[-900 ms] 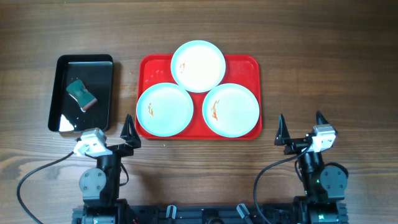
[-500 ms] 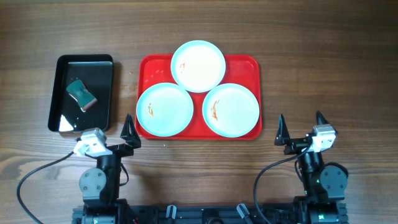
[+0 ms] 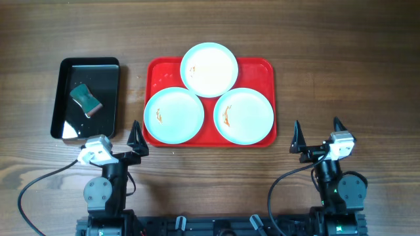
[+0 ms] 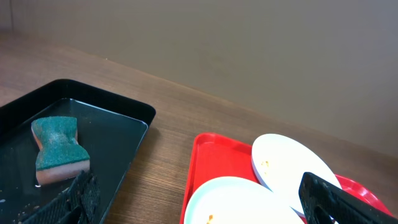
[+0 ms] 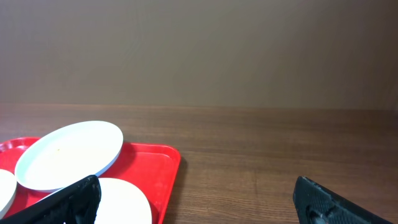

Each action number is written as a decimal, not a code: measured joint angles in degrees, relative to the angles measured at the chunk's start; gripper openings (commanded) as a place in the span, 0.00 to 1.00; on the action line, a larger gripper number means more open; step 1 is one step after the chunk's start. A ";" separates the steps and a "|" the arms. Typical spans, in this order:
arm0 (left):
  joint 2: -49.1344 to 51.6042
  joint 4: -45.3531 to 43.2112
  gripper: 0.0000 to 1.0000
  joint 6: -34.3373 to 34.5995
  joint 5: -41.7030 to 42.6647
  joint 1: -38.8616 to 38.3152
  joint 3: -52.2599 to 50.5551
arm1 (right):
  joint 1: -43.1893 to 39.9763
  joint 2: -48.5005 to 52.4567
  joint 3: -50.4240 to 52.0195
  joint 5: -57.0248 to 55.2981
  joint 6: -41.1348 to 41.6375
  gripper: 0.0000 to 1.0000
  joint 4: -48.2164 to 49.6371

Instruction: Clean dirty plates on tray and stack at the side

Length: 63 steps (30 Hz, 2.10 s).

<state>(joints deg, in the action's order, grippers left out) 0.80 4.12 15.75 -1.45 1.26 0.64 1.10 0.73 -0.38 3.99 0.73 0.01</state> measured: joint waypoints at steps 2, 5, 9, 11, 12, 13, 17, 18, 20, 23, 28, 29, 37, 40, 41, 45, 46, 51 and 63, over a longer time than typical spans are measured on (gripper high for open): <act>0.00 0.00 1.00 0.00 0.00 0.00 0.00 | 0.00 0.00 0.00 0.00 0.00 1.00 0.02; 0.00 0.00 1.00 0.00 0.00 0.00 0.00 | 0.00 0.00 0.00 0.00 0.00 1.00 0.00; 0.00 0.00 1.00 0.00 0.00 0.00 0.00 | 0.00 0.00 0.00 0.00 0.00 1.00 0.02; 0.00 0.00 1.00 0.00 0.00 0.00 0.00 | 0.00 0.00 0.00 0.00 0.00 1.00 0.00; 0.00 0.00 1.00 0.00 0.00 0.00 0.00 | 0.00 0.00 0.00 0.00 0.00 1.00 0.00; 0.00 0.00 1.00 0.00 0.00 0.00 0.00 | 0.00 0.00 0.00 0.00 0.00 1.00 0.00; 0.00 0.00 1.00 0.00 0.00 0.00 0.00 | 0.00 0.00 0.00 0.00 0.00 1.00 0.00; 0.00 0.00 1.00 0.00 0.00 0.00 0.00 | 0.00 0.00 0.00 0.00 0.00 1.00 0.00; 0.00 0.00 1.00 0.00 0.00 0.00 0.00 | 0.00 0.00 0.00 0.00 0.00 1.00 0.02; 0.00 0.00 1.00 0.00 0.00 0.00 0.00 | 0.00 0.00 0.00 0.00 0.00 1.00 0.00; 0.00 0.00 1.00 0.00 0.00 0.00 0.00 | 0.00 0.00 0.00 0.00 0.00 1.00 0.00; 0.00 0.00 1.00 0.00 0.00 0.00 0.00 | 0.00 0.00 0.00 0.00 0.00 1.00 0.00; 0.00 -0.02 1.00 0.02 2.67 0.00 0.00 | 0.00 0.00 0.00 0.00 0.00 1.00 0.02; 0.00 -0.46 1.00 1.51 5.97 0.00 0.00 | 0.00 0.00 0.00 0.00 0.00 1.00 0.00; 0.00 -1.05 1.00 2.54 8.13 0.00 -0.07 | 0.00 0.00 0.00 0.00 0.00 1.00 0.00; 0.00 -6.08 1.00 4.63 19.63 0.00 -0.20 | 0.00 0.00 0.00 0.00 0.00 1.00 0.00; -0.02 -8.48 1.00 4.76 21.86 0.00 -0.22 | 0.00 0.00 0.00 0.00 0.00 1.00 0.02; 0.07 -12.11 1.00 5.25 27.12 0.00 0.76 | 0.00 0.00 0.00 0.00 0.00 1.00 0.00; 54.60 28.06 1.00 0.61 21.64 0.11 50.45 | 0.00 -0.07 0.02 -0.02 -0.02 1.00 -0.04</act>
<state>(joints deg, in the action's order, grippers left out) 55.40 32.18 16.36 20.18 1.37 51.09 1.10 0.67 -0.36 3.97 0.71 -0.03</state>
